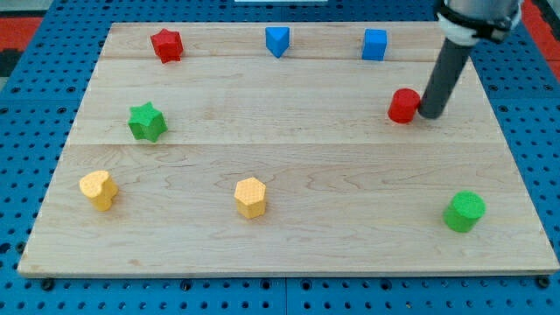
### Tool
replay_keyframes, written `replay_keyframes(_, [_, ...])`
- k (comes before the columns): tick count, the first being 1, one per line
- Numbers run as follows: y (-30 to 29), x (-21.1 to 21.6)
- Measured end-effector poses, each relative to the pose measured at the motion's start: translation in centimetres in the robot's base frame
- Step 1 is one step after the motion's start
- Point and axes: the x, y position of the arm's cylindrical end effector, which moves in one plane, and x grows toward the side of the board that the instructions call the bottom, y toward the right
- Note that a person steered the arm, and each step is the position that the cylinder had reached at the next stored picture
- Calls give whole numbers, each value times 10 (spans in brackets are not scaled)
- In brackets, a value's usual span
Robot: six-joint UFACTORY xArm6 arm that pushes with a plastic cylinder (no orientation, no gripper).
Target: Move the red circle closer to the blue triangle
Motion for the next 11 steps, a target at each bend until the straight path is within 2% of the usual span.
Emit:
replay_keyframes(1, [-35,-31])
replay_keyframes(2, [-53,-2])
replay_keyframes(3, [-12,24])
replay_keyframes(4, [-22,70])
replay_keyframes(6, [-139,-47])
replay_keyframes(7, [-144,-12])
replay_keyframes(8, [-163,-9])
replay_keyframes(9, [-181,-46])
replay_keyframes(11, [-181,-85])
